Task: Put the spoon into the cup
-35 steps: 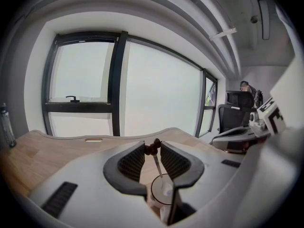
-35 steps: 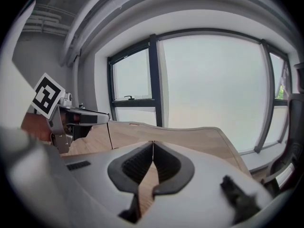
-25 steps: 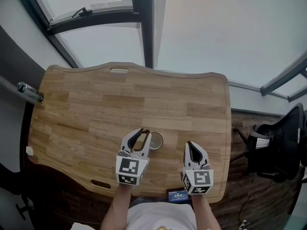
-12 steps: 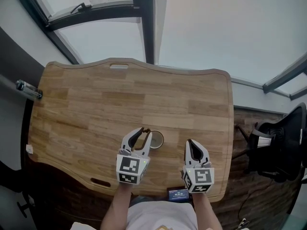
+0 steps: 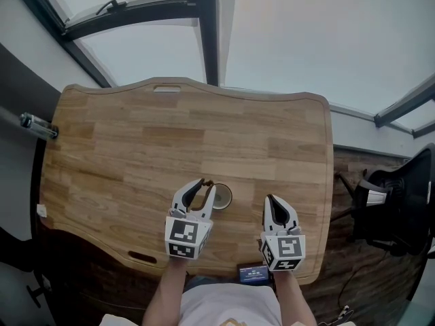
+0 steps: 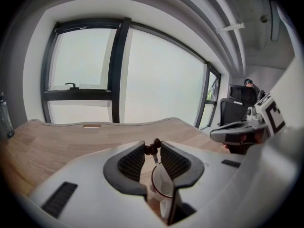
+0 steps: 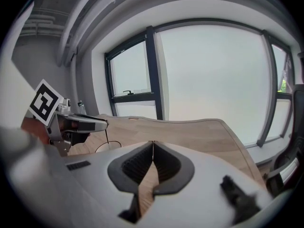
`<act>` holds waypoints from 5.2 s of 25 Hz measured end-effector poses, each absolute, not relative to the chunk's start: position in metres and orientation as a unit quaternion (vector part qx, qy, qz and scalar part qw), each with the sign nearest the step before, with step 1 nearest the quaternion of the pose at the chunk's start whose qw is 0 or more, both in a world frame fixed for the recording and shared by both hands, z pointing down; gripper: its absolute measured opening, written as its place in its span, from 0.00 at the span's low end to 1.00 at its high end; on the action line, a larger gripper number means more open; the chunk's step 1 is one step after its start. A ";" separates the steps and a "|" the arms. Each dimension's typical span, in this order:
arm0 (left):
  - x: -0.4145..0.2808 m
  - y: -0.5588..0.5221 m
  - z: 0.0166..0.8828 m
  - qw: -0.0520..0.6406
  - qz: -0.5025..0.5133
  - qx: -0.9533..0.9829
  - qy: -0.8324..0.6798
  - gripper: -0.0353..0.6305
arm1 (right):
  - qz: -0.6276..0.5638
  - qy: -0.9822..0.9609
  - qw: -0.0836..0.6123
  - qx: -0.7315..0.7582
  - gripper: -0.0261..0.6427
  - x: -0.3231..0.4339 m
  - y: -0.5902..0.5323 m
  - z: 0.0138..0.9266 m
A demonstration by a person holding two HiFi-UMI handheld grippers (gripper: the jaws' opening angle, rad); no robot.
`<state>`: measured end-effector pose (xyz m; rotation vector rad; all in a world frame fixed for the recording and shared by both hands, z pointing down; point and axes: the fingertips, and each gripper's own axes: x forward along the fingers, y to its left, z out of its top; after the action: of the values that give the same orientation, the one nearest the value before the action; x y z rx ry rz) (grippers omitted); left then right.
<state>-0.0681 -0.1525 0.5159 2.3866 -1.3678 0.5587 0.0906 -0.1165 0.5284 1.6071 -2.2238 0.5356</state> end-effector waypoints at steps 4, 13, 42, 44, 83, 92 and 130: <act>-0.068 -0.154 0.521 0.172 0.201 0.837 -0.479 0.22 | 0.192 -0.782 0.174 0.567 0.09 0.093 -0.119 0.531; -0.067 -0.155 0.528 0.178 0.207 0.835 -0.477 0.22 | 0.198 -0.781 0.175 0.566 0.08 0.094 -0.123 0.537; -0.060 -0.157 0.549 0.191 0.220 0.830 -0.475 0.22 | 0.211 -0.781 0.180 0.559 0.09 0.099 -0.131 0.553; -0.061 -0.158 0.551 0.192 0.220 0.830 -0.475 0.22 | 0.212 -0.781 0.181 0.559 0.08 0.098 -0.131 0.554; -0.046 -0.157 0.561 0.181 0.232 0.836 -0.462 0.22 | 0.219 -0.785 0.187 0.548 0.09 0.099 -0.134 0.560; -0.045 -0.159 0.562 0.188 0.228 0.838 -0.459 0.24 | 0.217 -0.786 0.188 0.547 0.09 0.098 -0.136 0.559; -0.069 -0.110 0.483 0.144 0.163 0.844 -0.491 0.15 | 0.155 -0.797 0.151 0.564 0.08 0.080 -0.087 0.481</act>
<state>-0.0690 -0.1105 0.4826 2.4325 -1.4164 0.4686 0.0802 -0.0867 0.4813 1.6210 -2.2884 0.4446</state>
